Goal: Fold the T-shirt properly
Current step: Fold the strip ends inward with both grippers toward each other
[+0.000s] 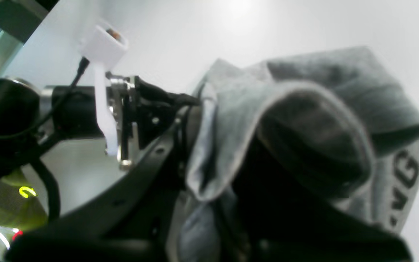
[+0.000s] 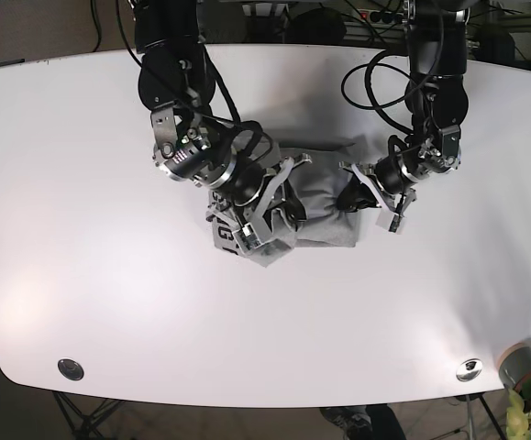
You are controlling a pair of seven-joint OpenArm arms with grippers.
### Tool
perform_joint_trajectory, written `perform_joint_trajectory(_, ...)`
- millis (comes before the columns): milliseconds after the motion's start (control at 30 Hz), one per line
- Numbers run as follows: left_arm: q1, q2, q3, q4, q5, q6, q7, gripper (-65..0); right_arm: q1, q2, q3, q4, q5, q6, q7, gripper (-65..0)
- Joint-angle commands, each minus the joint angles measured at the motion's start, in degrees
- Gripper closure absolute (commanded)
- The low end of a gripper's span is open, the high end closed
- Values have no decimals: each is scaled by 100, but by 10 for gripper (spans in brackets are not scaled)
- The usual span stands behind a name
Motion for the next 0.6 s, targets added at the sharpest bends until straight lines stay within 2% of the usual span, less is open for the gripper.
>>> perform_joint_trajectory(0,45,-25,19,-5,310,42,402,0,149,-15,-181,41,-48,8,305,-24)
perform_joint_trajectory(200,45,-25,19,-5,310,42,402,0,378,-41,-401,-442,-65,0,332,-25)
perform_joint_trajectory(400,45,-25,19,-5,310,42,402,0,387,-41,-410,-759,-56,0,675,-33)
perform_joint_trajectory(467,45,-25,19,-5,310,42,402,0,439,-41,-410,-873,-65,0,683,-76)
perform_joint_trajectory(567,45,-25,19,-5,292,42,402,0,474,-41,-410,-961,-65,0,683,-205)
